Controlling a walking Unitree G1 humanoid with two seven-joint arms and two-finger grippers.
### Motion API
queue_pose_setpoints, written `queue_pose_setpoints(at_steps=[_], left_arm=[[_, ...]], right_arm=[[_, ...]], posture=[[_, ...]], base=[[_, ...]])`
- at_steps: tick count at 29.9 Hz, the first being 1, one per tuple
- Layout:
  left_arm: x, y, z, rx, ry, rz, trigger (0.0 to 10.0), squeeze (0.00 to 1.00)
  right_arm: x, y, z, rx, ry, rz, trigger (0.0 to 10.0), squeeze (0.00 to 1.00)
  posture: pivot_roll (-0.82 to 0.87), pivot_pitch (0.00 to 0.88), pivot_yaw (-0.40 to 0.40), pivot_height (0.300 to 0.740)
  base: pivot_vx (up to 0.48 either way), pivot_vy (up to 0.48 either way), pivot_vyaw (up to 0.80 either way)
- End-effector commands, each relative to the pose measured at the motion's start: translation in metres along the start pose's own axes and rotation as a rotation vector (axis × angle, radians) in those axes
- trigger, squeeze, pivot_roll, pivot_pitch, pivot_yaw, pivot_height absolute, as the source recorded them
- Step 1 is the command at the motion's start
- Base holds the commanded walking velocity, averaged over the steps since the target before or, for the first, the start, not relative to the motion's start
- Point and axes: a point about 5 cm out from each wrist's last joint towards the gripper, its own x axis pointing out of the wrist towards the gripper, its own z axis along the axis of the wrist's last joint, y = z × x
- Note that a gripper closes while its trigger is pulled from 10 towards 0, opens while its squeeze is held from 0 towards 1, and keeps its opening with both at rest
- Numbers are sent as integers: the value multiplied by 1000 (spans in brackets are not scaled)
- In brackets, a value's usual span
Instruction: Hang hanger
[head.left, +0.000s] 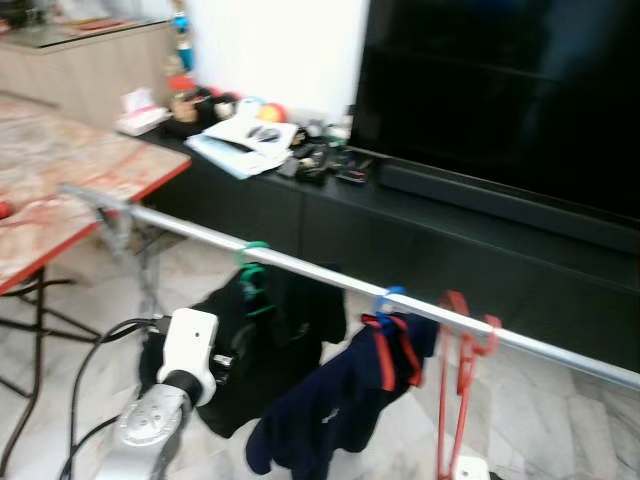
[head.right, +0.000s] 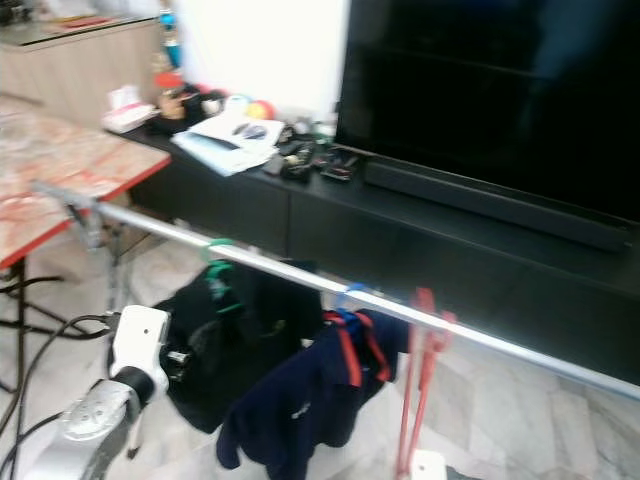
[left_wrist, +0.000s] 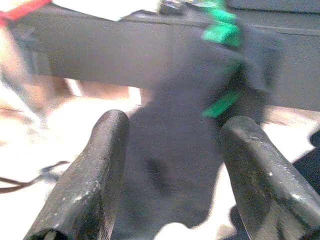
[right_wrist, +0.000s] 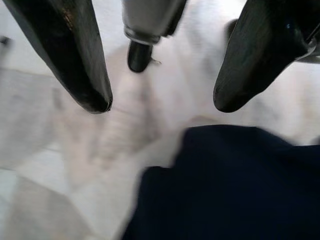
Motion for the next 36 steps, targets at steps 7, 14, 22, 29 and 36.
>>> queue_pose_setpoints(at_steps=[7,14,22,29,36], left_arm=[[2,8,6,51,0,-12,10000,0],[11,34,-2,139,78,49,10000,0],[37,40,-10,136,108,4,10000,0],[52,46,-9,124,112,-9,10000,0],[53,39,-24,142,176,-158,10000,0]], right_arm=[[-2,-15,-3,1,12,-42,10000,0],[-2,-16,-3,-2,12,-41,10000,0],[-2,-16,0,-3,8,-43,10000,0],[-2,-20,2,4,0,-52,10000,0],[-2,-22,2,0,2,-56,10000,0]], posture=[[194,17,-36,740],[199,20,-44,740],[191,22,-55,740],[177,17,-57,740],[182,19,-67,740]], base=[[0,0,0],[0,0,0],[0,0,0],[0,0,0],[0,0,0]])
